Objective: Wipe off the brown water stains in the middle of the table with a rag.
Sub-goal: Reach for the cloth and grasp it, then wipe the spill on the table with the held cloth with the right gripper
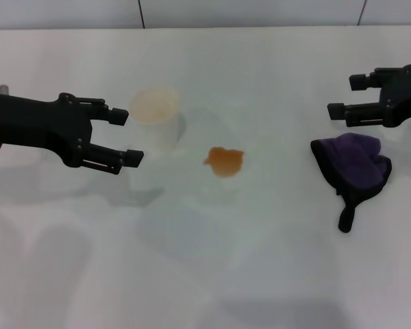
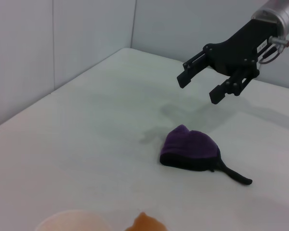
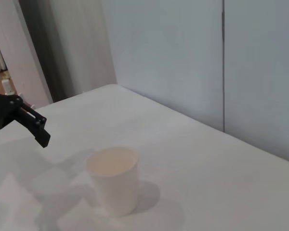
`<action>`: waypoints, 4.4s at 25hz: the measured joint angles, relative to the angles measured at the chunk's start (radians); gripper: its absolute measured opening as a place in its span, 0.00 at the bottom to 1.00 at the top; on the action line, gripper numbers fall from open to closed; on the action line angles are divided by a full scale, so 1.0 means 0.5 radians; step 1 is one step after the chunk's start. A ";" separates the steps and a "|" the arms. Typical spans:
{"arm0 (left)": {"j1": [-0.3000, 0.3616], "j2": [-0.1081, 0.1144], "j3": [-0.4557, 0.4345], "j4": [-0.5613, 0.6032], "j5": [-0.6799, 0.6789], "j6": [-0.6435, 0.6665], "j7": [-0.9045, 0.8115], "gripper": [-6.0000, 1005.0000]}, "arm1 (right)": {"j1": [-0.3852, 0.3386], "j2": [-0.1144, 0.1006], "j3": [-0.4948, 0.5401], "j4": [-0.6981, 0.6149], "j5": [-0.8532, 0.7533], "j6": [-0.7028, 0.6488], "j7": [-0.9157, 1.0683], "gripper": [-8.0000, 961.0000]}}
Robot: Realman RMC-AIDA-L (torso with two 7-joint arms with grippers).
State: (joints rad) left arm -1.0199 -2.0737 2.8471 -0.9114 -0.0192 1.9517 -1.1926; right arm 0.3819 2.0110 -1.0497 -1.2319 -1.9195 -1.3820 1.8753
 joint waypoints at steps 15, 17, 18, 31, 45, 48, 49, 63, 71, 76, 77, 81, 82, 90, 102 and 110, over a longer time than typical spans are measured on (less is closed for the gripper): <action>-0.084 0.002 0.000 0.064 0.132 -0.015 -0.054 0.88 | 0.044 -0.010 0.001 0.071 -0.178 -0.076 0.147 0.80; -0.084 0.002 0.000 0.067 0.131 -0.017 -0.055 0.88 | 0.046 -0.006 0.001 0.082 -0.220 -0.076 0.147 0.80; -0.085 0.002 0.000 0.067 0.131 -0.018 -0.055 0.88 | 0.049 -0.004 0.001 0.092 -0.239 -0.073 0.148 0.80; -0.092 -0.007 0.000 0.068 0.131 -0.019 -0.075 0.88 | 0.152 -0.003 -0.023 0.208 -0.418 0.037 0.151 0.80; -0.111 -0.004 0.000 0.097 0.115 -0.050 -0.154 0.88 | 0.193 -0.028 -0.005 0.257 -0.604 0.087 0.302 0.80; -0.114 -0.001 0.000 0.127 0.115 -0.067 -0.159 0.88 | 0.196 -0.025 -0.005 0.268 -0.605 0.082 0.306 0.80; -0.114 0.000 0.000 0.131 0.115 -0.073 -0.160 0.88 | 0.196 -0.020 -0.006 0.275 -0.609 0.083 0.307 0.80; -0.123 0.000 0.000 0.165 0.123 -0.103 -0.164 0.88 | 0.231 -0.012 -0.025 0.395 -0.627 0.150 0.295 0.80; -0.127 0.000 0.000 0.166 0.118 -0.117 -0.164 0.88 | 0.228 -0.010 -0.024 0.420 -0.628 0.153 0.298 0.80; -0.130 0.000 0.000 0.166 0.121 -0.127 -0.164 0.88 | 0.217 -0.009 -0.032 0.424 -0.628 0.153 0.297 0.80; -0.131 0.000 0.000 0.166 0.121 -0.127 -0.164 0.88 | 0.216 -0.008 -0.037 0.424 -0.628 0.153 0.297 0.80; -0.132 0.000 0.000 0.166 0.120 -0.130 -0.164 0.88 | 0.214 -0.006 -0.053 0.423 -0.628 0.153 0.302 0.78; -0.132 -0.001 0.000 0.166 0.120 -0.130 -0.164 0.88 | 0.214 -0.006 -0.054 0.422 -0.628 0.153 0.302 0.77; -0.132 -0.004 0.000 0.166 0.117 -0.130 -0.164 0.88 | 0.219 -0.004 -0.079 0.424 -0.697 0.157 0.316 0.63; -0.132 -0.003 0.000 0.166 0.115 -0.130 -0.164 0.88 | 0.236 -0.003 -0.102 0.393 -0.738 0.148 0.376 0.29; -0.132 -0.003 0.000 0.166 0.115 -0.130 -0.164 0.88 | 0.240 -0.002 -0.114 0.337 -0.715 0.080 0.369 0.14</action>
State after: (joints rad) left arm -1.0860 -2.0754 2.8471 -0.8283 0.0382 1.8868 -1.2748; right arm 0.5018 2.0101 -1.1069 -1.0634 -2.2769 -1.3420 2.0600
